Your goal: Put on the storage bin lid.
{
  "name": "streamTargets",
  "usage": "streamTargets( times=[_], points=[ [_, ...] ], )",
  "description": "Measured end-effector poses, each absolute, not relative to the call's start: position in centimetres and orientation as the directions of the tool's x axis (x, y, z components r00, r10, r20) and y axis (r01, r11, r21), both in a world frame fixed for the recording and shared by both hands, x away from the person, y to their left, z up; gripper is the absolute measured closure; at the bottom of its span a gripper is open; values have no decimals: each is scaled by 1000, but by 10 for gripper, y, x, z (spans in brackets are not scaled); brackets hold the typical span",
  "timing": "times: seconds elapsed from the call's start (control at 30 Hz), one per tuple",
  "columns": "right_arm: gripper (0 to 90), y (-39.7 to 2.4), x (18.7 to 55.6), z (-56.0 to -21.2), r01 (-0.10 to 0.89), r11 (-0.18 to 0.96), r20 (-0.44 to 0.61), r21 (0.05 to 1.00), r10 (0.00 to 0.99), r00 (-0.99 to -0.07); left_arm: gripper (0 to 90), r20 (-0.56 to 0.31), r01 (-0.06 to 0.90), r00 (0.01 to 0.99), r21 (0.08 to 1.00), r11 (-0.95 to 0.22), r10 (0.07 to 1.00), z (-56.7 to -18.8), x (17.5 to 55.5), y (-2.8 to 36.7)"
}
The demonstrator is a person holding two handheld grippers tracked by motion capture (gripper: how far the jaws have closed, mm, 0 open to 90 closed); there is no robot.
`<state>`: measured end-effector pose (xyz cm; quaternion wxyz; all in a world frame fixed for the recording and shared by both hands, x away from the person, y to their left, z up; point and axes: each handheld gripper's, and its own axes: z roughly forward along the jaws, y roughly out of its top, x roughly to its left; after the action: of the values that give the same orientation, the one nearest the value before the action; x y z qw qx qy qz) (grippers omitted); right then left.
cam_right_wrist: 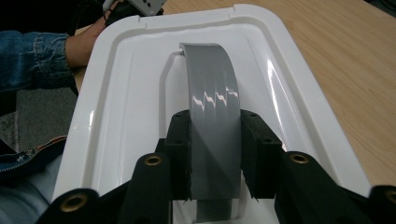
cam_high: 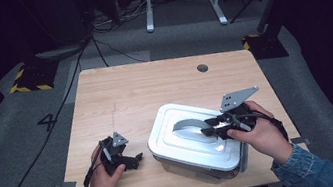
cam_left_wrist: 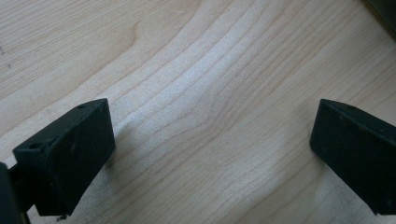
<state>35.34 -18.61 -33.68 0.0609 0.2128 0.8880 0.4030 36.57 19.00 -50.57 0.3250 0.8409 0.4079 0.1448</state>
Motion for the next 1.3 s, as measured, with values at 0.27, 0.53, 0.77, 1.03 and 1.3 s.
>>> streamTargets(
  times=[0.27, 0.53, 0.77, 1.03, 1.3],
  points=[
    [676, -186, 349, -346, 349, 596, 70, 724, 439, -896, 3, -15, 589, 628, 662, -462, 778, -505, 366, 190],
    [674, -188, 344, -351, 360, 591, 86, 722, 440, -894, 4, -15, 589, 627, 662, -462, 779, -505, 366, 190],
    [669, -191, 341, -356, 378, 585, 98, 718, 453, -886, 3, -15, 590, 628, 662, -462, 778, -505, 366, 190],
    [493, -192, 342, -351, 369, 522, 99, 769, 474, -875, 4, -15, 589, 627, 662, -462, 779, -505, 366, 190],
    [463, -209, 355, -327, 341, 479, 36, 809, 538, -842, 4, -15, 590, 627, 663, -462, 779, -505, 366, 190]
  ],
)
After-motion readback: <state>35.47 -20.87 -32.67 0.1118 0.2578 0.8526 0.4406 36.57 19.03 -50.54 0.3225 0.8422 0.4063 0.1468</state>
